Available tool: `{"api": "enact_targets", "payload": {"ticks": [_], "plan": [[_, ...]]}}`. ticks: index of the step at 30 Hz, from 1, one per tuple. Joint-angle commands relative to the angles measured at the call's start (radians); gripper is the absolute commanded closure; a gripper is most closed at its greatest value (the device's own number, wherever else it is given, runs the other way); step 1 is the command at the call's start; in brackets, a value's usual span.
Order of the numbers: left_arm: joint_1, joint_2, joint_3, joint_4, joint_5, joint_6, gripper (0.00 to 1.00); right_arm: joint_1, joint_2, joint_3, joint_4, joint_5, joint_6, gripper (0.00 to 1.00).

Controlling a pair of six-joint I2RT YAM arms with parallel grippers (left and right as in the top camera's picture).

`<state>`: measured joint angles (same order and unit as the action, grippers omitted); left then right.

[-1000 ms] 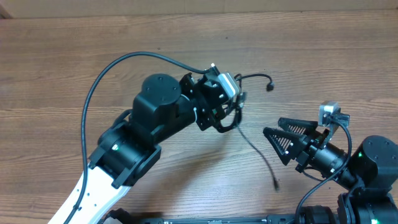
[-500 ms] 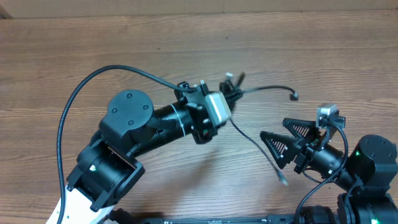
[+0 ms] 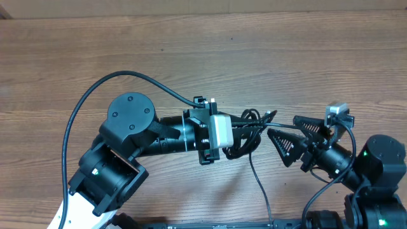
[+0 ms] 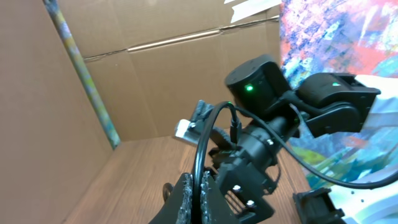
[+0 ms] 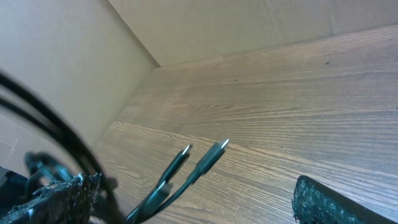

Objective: Untangle cables

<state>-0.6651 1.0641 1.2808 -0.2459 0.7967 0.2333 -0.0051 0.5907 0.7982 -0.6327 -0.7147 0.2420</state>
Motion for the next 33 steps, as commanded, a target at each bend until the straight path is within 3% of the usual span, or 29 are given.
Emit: {"api": "enact_targets", "payload": {"ticks": [1, 21, 25, 27, 33], "plan": [[0.003, -0.004, 0.010, 0.012, 0.041, -0.039, 0.96, -0.001, 0.027, 0.013, 0.020, -0.044, -0.004, 0.00], [0.003, 0.048, 0.010, 0.015, -0.014, -0.040, 0.96, -0.001, 0.078, 0.013, 0.027, -0.226, -0.004, 0.00], [0.003, 0.057, 0.010, 0.039, 0.101, -0.040, 0.96, -0.001, 0.080, 0.013, 0.041, -0.200, -0.005, 0.00], [0.003, 0.060, 0.010, 0.049, 0.227, -0.039, 0.96, -0.001, 0.092, 0.013, 0.079, -0.177, -0.005, 0.00], [0.003, 0.064, 0.010, 0.039, 0.321, -0.040, 0.96, -0.001, 0.140, 0.013, 0.123, -0.130, -0.005, 0.00]]}}
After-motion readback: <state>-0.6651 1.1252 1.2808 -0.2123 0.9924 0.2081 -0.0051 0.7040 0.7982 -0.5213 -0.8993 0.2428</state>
